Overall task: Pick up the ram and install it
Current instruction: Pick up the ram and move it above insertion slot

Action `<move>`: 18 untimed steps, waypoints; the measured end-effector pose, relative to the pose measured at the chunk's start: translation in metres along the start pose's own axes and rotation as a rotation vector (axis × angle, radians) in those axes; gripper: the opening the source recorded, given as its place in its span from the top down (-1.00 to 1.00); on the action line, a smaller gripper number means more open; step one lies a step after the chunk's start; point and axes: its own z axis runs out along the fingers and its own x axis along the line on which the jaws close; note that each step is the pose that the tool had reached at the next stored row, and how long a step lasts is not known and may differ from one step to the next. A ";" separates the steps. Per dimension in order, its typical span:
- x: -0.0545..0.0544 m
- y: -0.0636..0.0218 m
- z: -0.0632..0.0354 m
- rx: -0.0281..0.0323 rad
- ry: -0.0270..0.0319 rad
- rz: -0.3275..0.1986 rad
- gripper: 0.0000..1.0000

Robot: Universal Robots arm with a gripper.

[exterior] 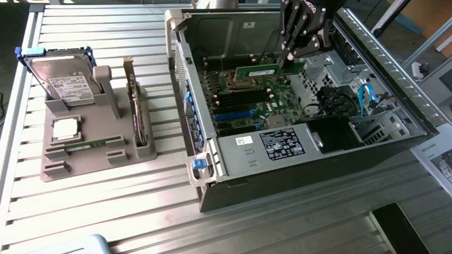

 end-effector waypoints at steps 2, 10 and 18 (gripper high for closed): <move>-0.001 0.0000 0.0000 0.0000 0.0000 0.000 0.76; -0.008 0.0001 0.0001 0.0000 -0.0010 0.000 0.76; -0.015 0.0001 0.0003 0.0000 -0.0049 0.000 0.76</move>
